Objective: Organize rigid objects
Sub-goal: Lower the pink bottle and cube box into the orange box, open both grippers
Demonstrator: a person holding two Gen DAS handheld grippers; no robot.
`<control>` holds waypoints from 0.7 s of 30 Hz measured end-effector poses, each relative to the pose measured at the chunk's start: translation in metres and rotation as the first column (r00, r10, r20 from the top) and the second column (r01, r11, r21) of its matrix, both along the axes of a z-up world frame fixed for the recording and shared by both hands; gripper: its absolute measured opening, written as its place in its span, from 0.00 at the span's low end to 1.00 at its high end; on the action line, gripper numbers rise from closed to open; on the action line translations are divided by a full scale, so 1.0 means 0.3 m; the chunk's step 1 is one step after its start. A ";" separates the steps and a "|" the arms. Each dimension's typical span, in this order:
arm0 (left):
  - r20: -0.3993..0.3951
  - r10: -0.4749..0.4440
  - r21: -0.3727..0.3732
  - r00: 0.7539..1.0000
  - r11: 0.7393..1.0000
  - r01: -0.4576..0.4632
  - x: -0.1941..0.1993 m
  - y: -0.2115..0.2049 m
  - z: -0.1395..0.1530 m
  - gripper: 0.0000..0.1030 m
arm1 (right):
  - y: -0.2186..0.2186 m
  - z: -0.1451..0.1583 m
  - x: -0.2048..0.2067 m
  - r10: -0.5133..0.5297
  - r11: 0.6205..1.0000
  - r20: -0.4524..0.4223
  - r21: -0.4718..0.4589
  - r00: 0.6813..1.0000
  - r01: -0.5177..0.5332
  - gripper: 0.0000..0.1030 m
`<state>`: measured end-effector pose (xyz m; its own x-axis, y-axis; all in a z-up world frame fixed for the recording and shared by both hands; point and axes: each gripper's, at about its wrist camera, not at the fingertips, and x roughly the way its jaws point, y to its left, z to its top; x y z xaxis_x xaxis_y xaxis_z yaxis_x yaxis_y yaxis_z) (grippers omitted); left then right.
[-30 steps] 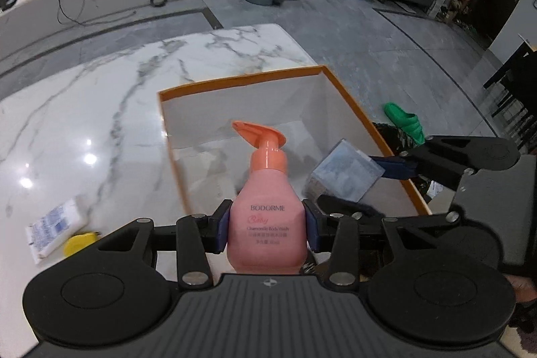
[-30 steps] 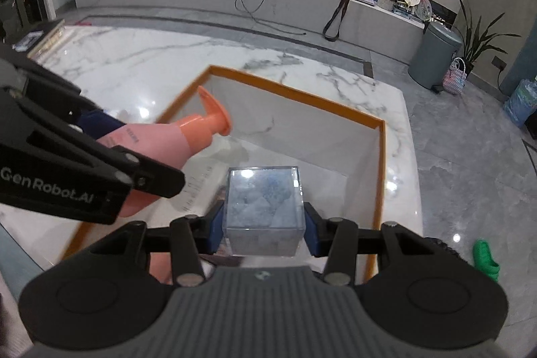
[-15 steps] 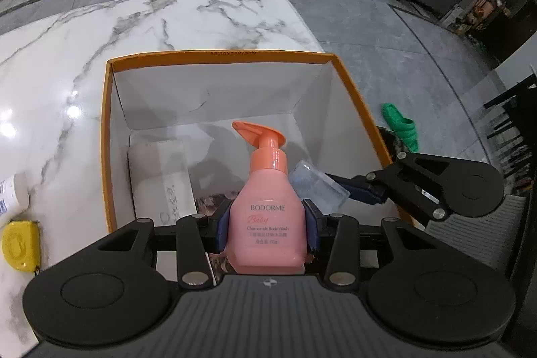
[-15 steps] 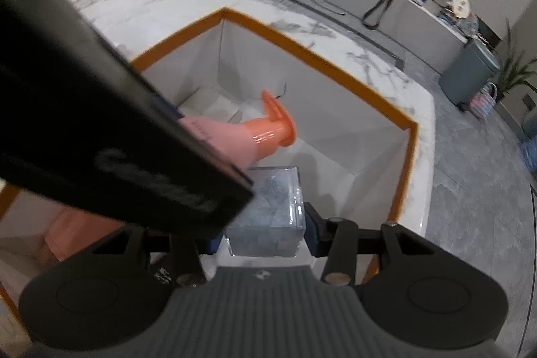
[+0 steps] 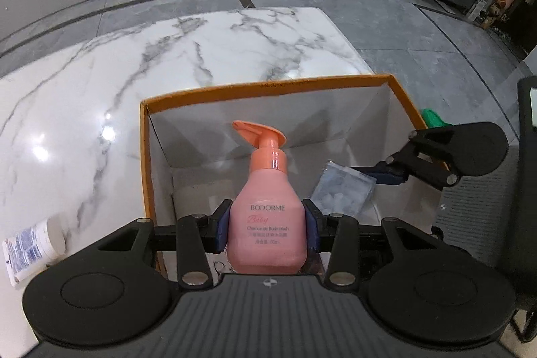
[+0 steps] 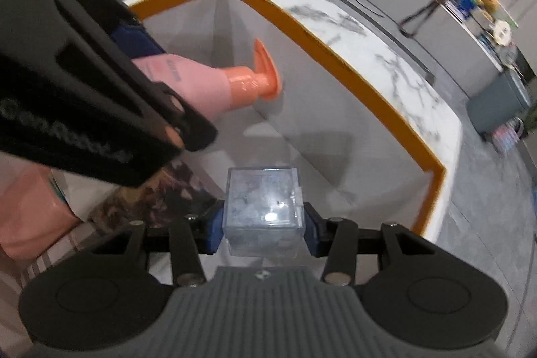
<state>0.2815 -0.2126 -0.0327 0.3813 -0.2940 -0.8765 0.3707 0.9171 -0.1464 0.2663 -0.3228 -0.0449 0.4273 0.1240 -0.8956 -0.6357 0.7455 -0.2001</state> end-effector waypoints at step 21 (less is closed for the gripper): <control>0.027 0.041 0.016 0.999 0.999 -0.042 0.041 0.032 0.004 0.47 | -0.032 -0.015 0.088 -0.315 0.865 -0.238 0.326 0.919 0.381 0.53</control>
